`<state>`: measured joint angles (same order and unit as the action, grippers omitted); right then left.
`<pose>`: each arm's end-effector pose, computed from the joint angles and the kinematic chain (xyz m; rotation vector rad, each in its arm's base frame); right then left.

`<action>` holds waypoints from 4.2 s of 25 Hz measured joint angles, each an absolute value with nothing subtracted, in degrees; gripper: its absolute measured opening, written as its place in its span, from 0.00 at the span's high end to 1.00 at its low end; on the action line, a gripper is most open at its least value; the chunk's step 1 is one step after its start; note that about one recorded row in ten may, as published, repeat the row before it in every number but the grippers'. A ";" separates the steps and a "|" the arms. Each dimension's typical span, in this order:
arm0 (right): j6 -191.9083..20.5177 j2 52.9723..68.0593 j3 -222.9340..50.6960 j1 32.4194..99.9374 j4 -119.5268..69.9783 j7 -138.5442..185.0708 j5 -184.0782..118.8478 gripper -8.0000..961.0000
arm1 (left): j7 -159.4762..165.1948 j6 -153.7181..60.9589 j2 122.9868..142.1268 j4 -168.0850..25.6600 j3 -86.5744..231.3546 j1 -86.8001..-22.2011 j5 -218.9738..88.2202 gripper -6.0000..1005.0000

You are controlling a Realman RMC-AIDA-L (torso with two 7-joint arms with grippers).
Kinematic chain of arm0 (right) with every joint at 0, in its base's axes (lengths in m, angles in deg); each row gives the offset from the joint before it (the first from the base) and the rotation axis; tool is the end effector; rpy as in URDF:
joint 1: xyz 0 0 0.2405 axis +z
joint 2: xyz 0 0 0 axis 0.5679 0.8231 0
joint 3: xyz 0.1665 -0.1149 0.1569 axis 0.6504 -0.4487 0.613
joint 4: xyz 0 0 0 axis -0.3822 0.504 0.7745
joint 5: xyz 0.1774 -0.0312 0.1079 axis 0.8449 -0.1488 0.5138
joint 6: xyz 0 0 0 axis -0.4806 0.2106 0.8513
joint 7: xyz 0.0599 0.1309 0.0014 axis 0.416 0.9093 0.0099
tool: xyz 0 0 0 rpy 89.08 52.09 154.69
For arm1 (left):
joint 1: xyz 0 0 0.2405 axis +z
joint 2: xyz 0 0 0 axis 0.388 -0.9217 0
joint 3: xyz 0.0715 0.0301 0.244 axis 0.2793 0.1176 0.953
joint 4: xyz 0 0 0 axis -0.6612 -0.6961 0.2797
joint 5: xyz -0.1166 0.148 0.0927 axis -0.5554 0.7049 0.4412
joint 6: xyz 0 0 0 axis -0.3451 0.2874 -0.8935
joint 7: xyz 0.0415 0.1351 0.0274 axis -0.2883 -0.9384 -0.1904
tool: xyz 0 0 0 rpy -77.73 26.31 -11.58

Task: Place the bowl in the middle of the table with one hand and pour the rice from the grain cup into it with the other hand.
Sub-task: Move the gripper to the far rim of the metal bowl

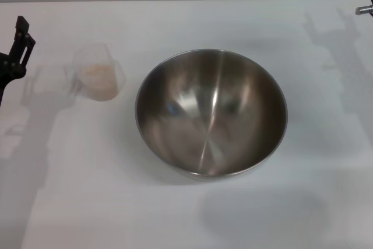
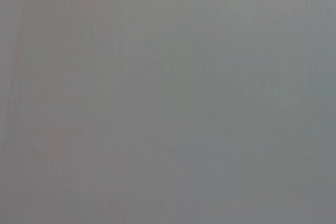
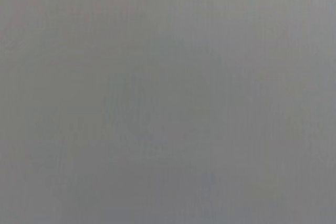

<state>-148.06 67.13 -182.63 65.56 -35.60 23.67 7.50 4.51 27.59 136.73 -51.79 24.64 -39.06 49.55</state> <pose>0.2629 0.3801 0.0194 -1.5033 0.2587 0.8486 -0.3090 0.2845 -0.0078 -1.4789 -0.3883 -0.8632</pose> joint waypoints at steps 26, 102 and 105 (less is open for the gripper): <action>-127.49 67.10 -180.41 61.92 -56.19 4.88 7.56 0.19 | 4.97 28.26 136.74 -51.78 24.64 -39.35 49.55 0.17; 3.81 66.63 -153.03 80.04 -85.08 -5.80 11.28 0.98 | 5.09 29.15 136.56 -52.04 23.06 -39.21 49.55 0.17; 4.24 66.63 -152.43 79.58 -87.56 -5.95 11.46 0.98 | 5.09 29.33 136.55 -51.97 23.06 -39.12 49.55 0.17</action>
<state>4.24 66.63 -152.43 79.58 -87.56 -5.95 11.46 5.09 29.33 136.55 -51.97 23.06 -39.12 49.55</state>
